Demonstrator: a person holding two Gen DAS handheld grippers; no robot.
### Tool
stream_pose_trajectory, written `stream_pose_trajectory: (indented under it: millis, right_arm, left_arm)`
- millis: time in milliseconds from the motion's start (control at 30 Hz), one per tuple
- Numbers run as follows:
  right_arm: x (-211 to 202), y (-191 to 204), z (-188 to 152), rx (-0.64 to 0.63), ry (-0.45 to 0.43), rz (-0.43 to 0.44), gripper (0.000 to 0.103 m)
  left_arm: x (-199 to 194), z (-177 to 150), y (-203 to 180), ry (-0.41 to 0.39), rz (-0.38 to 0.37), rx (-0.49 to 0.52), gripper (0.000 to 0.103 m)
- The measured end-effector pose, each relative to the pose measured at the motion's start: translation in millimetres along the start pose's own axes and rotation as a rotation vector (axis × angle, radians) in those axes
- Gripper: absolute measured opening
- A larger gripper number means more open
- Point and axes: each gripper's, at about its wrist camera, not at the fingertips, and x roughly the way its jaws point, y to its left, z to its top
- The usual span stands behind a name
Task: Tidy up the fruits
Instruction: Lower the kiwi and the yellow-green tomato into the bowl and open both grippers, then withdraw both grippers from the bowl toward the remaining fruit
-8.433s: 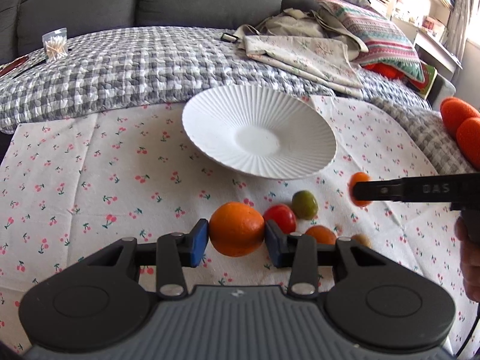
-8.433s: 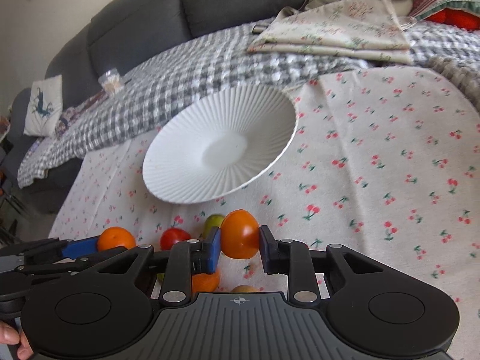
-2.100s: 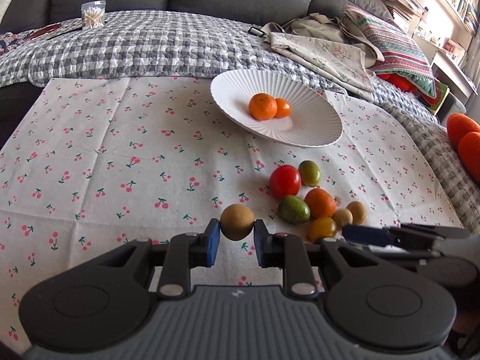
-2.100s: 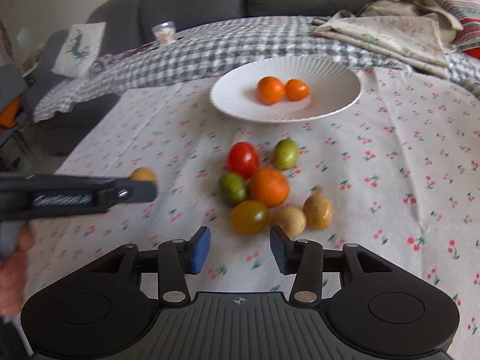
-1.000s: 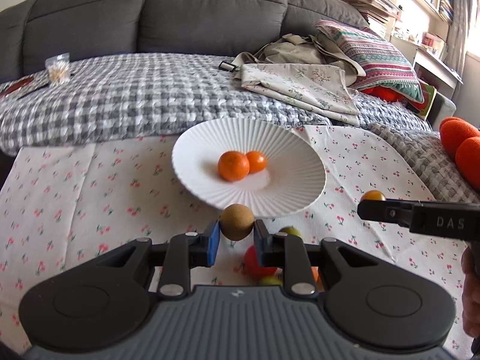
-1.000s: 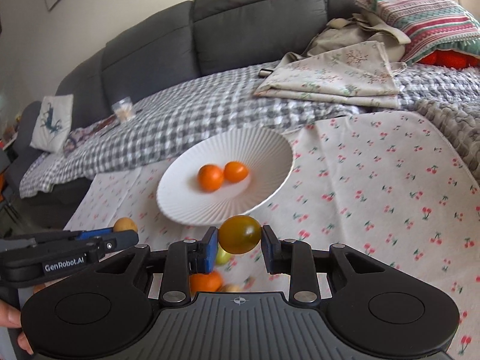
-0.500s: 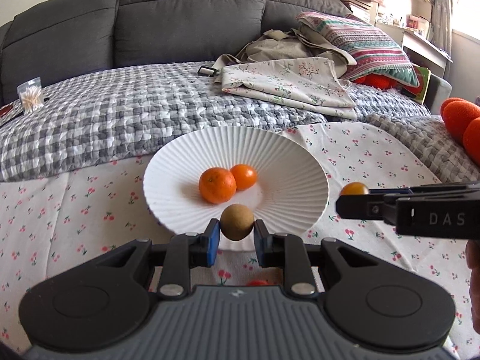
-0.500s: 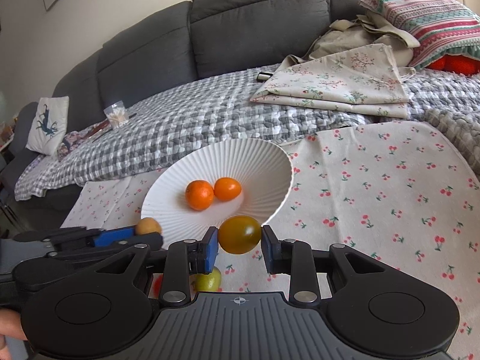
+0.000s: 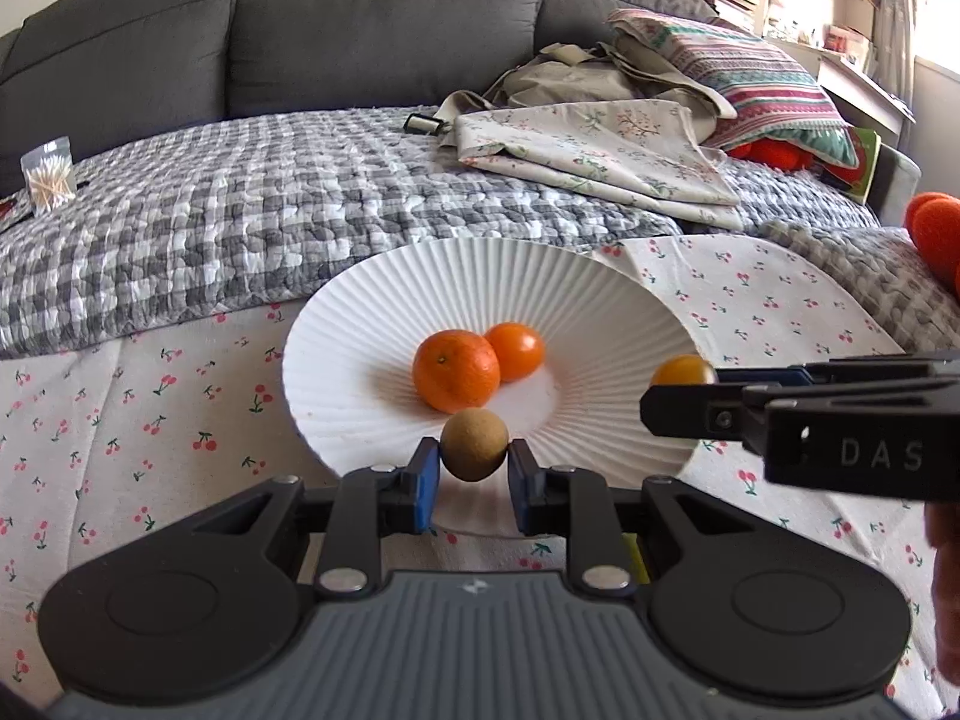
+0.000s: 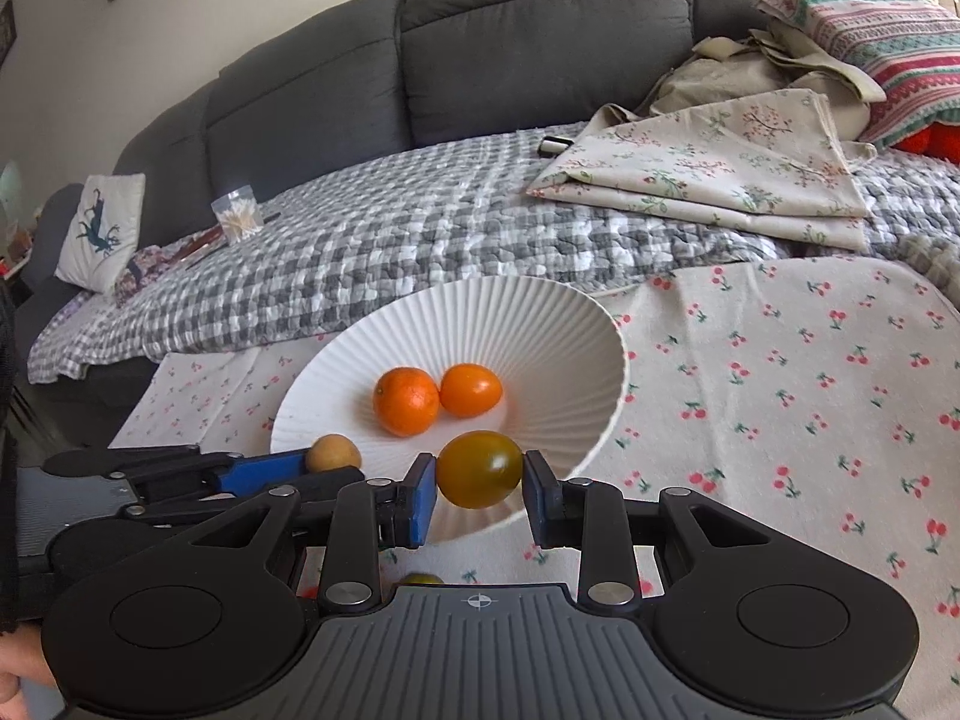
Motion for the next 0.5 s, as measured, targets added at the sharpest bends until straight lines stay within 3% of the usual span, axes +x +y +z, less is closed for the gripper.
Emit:
stream_pose_trajectory:
  millis: [100, 167, 233, 500]
  right_arm:
    - [7, 3, -2, -0.009, 0.012, -0.006, 0.031]
    - [7, 1, -2, -0.001, 0.013, -0.005, 0.031]
    - [3, -4, 0, 0.031, 0.0, 0.008, 0.031]
    - [-21, -22, 12, 0.134, -0.053, 0.034, 0.032]
  left_arm:
    - [-2, -1, 4, -0.006, -0.013, -0.011, 0.028]
    - [-6, 1, 6, -0.017, -0.019, -0.03, 0.039]
    - [-11, 3, 10, -0.031, -0.025, -0.051, 0.043]
    - [-29, 6, 22, -0.037, -0.023, -0.108, 0.043]
